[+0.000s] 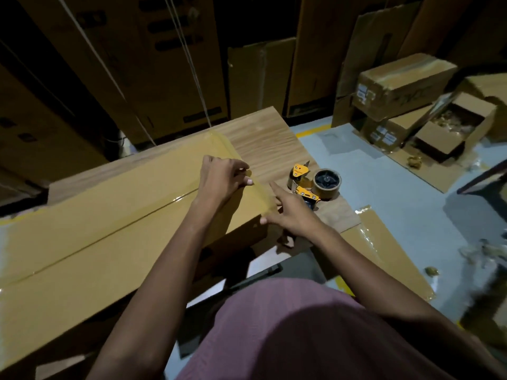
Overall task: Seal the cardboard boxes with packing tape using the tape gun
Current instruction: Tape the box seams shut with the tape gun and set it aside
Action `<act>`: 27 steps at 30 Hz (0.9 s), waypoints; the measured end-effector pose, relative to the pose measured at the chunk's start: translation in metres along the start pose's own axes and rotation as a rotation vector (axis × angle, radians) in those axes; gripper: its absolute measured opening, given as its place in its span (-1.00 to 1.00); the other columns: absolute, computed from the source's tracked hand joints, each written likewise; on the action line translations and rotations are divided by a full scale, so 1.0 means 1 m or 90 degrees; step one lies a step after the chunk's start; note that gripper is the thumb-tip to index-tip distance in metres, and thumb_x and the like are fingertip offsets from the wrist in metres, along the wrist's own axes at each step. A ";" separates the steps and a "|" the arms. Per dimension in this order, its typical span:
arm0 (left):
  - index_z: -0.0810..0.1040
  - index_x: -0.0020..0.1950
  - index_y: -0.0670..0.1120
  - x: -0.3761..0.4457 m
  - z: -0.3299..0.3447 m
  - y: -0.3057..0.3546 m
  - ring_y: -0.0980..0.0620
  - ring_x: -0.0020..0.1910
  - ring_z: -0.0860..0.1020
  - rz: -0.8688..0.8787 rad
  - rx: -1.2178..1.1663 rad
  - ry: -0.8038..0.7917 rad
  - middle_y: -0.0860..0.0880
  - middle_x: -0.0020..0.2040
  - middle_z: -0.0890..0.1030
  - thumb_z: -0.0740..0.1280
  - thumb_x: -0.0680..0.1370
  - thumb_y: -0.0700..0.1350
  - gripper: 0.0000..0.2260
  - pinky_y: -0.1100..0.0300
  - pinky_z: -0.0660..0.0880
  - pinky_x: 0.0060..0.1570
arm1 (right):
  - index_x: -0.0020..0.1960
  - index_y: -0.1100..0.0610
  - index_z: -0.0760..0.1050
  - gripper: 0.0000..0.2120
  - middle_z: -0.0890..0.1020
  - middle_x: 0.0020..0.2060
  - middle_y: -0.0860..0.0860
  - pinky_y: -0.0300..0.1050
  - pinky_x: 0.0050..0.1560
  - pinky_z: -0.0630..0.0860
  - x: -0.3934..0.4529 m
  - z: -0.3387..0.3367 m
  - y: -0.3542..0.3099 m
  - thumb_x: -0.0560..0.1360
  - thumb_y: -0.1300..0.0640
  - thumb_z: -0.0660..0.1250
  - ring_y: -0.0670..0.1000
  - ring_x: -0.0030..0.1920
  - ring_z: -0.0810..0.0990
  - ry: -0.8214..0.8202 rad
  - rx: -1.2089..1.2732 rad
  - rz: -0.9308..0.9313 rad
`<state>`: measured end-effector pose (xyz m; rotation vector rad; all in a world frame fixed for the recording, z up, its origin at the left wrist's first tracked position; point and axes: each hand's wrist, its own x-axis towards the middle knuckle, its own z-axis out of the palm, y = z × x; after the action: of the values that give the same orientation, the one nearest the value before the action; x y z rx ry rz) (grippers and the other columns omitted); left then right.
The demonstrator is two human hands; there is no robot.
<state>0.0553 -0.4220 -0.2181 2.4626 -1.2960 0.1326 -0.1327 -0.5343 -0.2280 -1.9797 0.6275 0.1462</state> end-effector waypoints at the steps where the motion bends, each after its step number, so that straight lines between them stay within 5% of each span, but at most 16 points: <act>1: 0.70 0.20 0.04 0.001 0.000 -0.003 -0.01 0.03 0.66 0.013 -0.025 -0.007 0.03 -0.03 0.74 0.46 0.46 0.22 -0.61 0.01 0.42 0.16 | 0.70 0.01 -0.06 0.16 0.51 0.47 0.11 -0.16 0.41 0.33 0.002 0.001 0.003 0.37 -0.01 0.65 0.06 0.50 0.43 0.015 -0.032 0.002; 4: 0.71 0.17 0.02 -0.002 0.003 -0.012 -0.03 -0.04 0.66 0.050 -0.078 -0.020 -0.01 -0.07 0.74 0.48 0.45 0.20 -0.62 -0.06 0.50 0.10 | 0.68 -0.12 -0.23 0.34 0.66 0.27 0.06 0.13 0.42 0.46 0.006 0.008 0.010 0.28 0.01 0.70 0.12 0.34 0.59 0.110 0.021 0.042; 7: 0.71 0.17 -0.04 -0.008 0.007 -0.020 -0.09 -0.05 0.63 0.071 -0.151 0.000 -0.07 -0.07 0.73 0.51 0.49 0.10 -0.67 -0.04 0.52 0.02 | 0.67 -0.11 -0.29 0.35 0.66 0.23 0.00 0.04 0.35 0.48 -0.003 0.003 0.011 0.31 0.08 0.69 0.00 0.29 0.57 0.159 -0.014 0.065; 10: 0.72 0.14 -0.05 -0.011 0.006 -0.027 -0.13 -0.06 0.61 0.104 -0.185 0.012 -0.10 -0.08 0.71 0.47 0.55 -0.04 -0.80 -0.01 0.53 -0.03 | 0.67 0.05 0.11 -0.08 0.52 0.40 0.09 -0.01 0.35 0.41 -0.019 -0.003 -0.003 0.47 0.28 0.54 0.11 0.43 0.44 0.201 -0.141 0.053; 12: 0.72 0.10 -0.05 -0.012 0.005 -0.032 -0.11 -0.02 0.56 0.173 -0.175 0.037 -0.03 -0.05 0.72 0.43 0.58 -0.05 -0.85 0.07 0.40 -0.04 | 0.52 0.10 0.43 -0.39 0.53 0.38 0.10 -0.34 0.20 0.41 -0.024 0.001 -0.013 0.51 0.38 0.40 0.10 0.31 0.52 0.313 -0.103 0.039; 14: 0.70 0.07 -0.03 -0.013 0.006 -0.035 -0.10 0.09 0.49 0.263 -0.165 0.034 0.05 0.05 0.70 0.37 0.60 0.01 -0.82 0.14 0.20 -0.04 | 0.42 0.07 0.54 -0.47 0.58 0.28 0.00 -0.47 0.01 0.42 -0.022 0.010 -0.024 0.49 0.35 0.49 -0.01 0.13 0.57 0.359 -0.033 0.028; 18: 0.68 0.11 -0.02 -0.014 0.013 -0.034 -0.10 0.19 0.45 0.334 -0.170 0.020 0.07 0.14 0.67 0.35 0.60 0.04 -0.79 0.15 0.14 -0.04 | 0.37 0.06 0.56 -0.24 0.52 0.11 -0.05 -0.14 -0.01 0.45 -0.017 0.027 -0.026 0.22 0.11 0.73 0.01 0.03 0.54 0.299 -0.126 -0.032; 23: 0.64 0.23 0.01 -0.011 0.018 -0.038 -0.05 0.26 0.43 0.240 -0.196 -0.002 0.08 0.22 0.63 0.38 0.56 0.14 -0.68 0.18 0.17 0.05 | 0.37 0.07 0.54 -0.13 0.53 0.05 -0.03 -0.22 -0.09 0.49 -0.006 0.032 -0.010 0.11 0.07 0.76 0.02 0.00 0.55 0.364 -0.178 -0.078; 25: 0.62 0.27 0.02 -0.012 0.018 -0.037 -0.04 0.29 0.43 0.230 -0.207 -0.025 0.08 0.25 0.61 0.38 0.57 0.14 -0.66 0.17 0.20 0.10 | 0.38 0.06 0.53 -0.09 0.55 0.06 -0.01 -0.39 -0.10 0.45 -0.004 0.031 -0.007 0.08 0.10 0.77 -0.05 -0.01 0.54 0.371 -0.139 -0.059; 27: 0.59 0.30 0.03 -0.010 0.017 -0.037 -0.02 0.32 0.42 0.215 -0.227 -0.042 0.09 0.27 0.59 0.40 0.55 0.13 -0.64 0.16 0.20 0.15 | 0.38 0.00 0.51 -0.07 0.57 -0.01 -0.01 -0.32 -0.16 0.49 -0.002 0.028 -0.005 0.07 0.20 0.77 -0.09 -0.19 0.50 0.355 -0.028 0.007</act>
<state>0.0778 -0.4012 -0.2465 1.9546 -1.5992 -0.0912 -0.1274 -0.5078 -0.2368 -2.0647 0.9937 -0.4044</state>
